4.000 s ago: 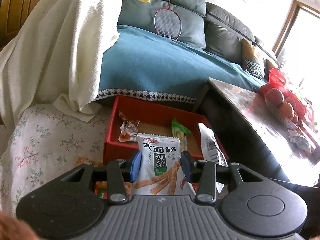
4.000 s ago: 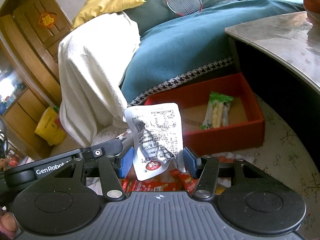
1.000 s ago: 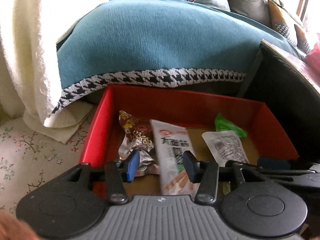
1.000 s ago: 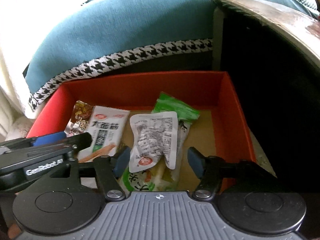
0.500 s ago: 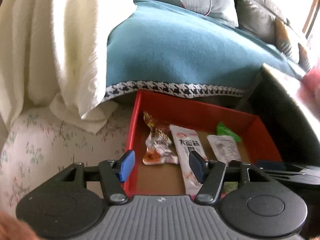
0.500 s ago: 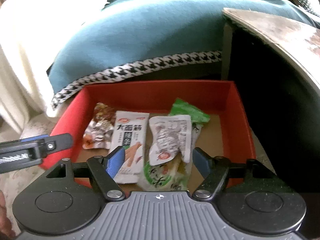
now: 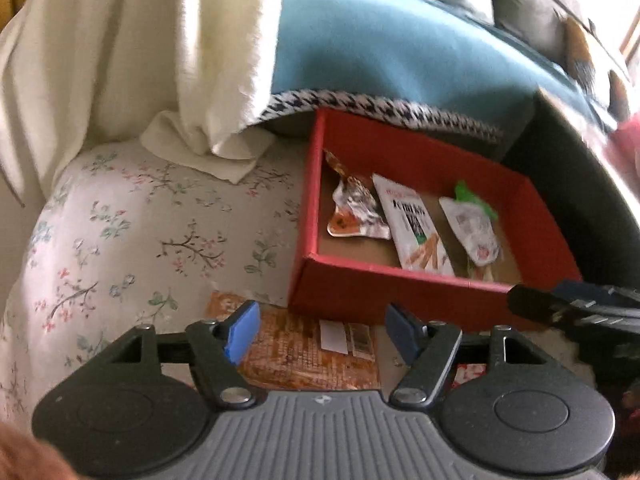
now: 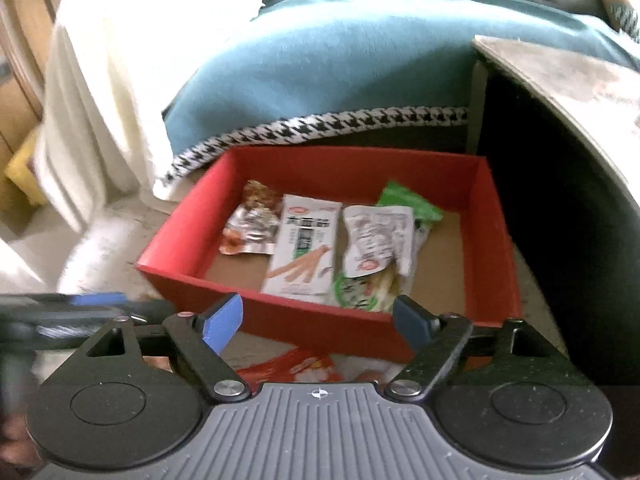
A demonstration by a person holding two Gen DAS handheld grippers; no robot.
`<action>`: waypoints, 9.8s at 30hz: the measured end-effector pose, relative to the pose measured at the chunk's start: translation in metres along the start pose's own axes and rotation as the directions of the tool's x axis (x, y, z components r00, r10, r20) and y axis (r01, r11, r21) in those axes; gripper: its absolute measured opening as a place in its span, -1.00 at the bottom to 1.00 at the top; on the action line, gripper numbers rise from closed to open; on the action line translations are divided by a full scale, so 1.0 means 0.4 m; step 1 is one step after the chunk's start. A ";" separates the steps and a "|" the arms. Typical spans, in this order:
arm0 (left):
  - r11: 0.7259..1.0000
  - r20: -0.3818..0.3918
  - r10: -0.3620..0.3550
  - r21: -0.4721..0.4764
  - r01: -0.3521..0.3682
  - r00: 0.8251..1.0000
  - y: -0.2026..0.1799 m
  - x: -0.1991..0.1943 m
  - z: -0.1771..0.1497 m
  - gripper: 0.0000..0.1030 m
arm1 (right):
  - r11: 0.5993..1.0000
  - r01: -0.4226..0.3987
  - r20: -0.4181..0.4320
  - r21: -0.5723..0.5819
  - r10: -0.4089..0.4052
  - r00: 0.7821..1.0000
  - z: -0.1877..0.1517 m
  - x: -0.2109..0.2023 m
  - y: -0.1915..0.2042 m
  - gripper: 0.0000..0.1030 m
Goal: Organize snacks
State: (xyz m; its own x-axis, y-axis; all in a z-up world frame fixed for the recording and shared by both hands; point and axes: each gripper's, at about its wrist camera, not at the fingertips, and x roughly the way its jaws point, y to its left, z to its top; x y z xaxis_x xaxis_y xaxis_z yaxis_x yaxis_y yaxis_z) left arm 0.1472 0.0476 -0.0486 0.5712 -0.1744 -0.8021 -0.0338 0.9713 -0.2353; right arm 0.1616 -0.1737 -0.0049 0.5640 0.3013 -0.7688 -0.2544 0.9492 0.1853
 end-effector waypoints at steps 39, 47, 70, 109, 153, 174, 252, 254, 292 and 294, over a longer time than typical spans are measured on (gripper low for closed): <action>0.901 -0.343 -0.219 0.287 0.324 0.913 -0.088 -0.083 -0.128 0.58 | 0.996 -0.083 -0.124 0.043 0.088 0.988 -0.024 0.002 -0.022 0.74; 0.627 -0.437 -0.035 0.690 0.360 0.899 -0.217 -0.074 -0.177 0.58 | 0.996 -0.074 -0.146 0.057 0.082 0.986 -0.037 0.008 -0.045 0.75; 0.457 -0.578 0.034 0.734 0.502 0.815 -0.226 -0.009 -0.190 0.61 | 0.995 -0.066 -0.211 0.081 0.082 0.974 -0.061 0.040 -0.096 0.80; 0.833 -0.347 -0.101 0.483 0.269 0.933 -0.001 -0.127 -0.233 0.08 | 0.903 -0.180 -0.246 -0.391 0.086 0.965 -0.189 -0.061 0.105 0.75; 0.813 -0.356 -0.056 0.526 0.250 0.933 0.038 -0.096 -0.280 0.67 | 0.921 -0.168 -0.329 -0.352 0.046 0.943 -0.362 -0.061 0.195 0.57; 0.858 -0.210 -0.094 0.478 0.186 0.973 0.073 -0.159 -0.271 -0.06 | 0.967 -0.108 -0.283 -0.229 0.039 0.958 -0.313 -0.049 0.167 0.10; 0.985 0.311 -0.092 0.169 0.040 0.946 -0.119 -0.073 0.182 -0.05 | 0.989 0.147 0.205 0.032 -0.150 0.967 0.137 0.008 0.002 0.12; 0.985 0.308 -0.088 0.170 0.036 0.947 -0.121 -0.069 0.184 -0.05 | 0.989 0.148 0.199 0.030 -0.151 0.968 0.137 0.014 0.002 0.12; 0.979 0.188 -0.033 0.204 -0.007 0.982 -0.147 0.057 0.161 -0.04 | 0.987 0.163 0.019 -0.008 -0.163 0.986 0.088 0.137 0.005 0.14; 0.979 0.182 -0.032 0.205 -0.006 0.983 -0.146 0.062 0.159 -0.04 | 0.987 0.163 0.007 -0.009 -0.163 0.987 0.084 0.144 0.003 0.18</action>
State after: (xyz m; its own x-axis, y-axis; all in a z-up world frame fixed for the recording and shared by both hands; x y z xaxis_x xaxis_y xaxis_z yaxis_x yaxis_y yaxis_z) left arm 0.2153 -0.0033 -0.0198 0.7115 -0.1733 -0.6809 0.1317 0.9848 -0.1130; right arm 0.2202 -0.1521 -0.0283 0.6031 0.1432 -0.7847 -0.1662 0.9847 0.0520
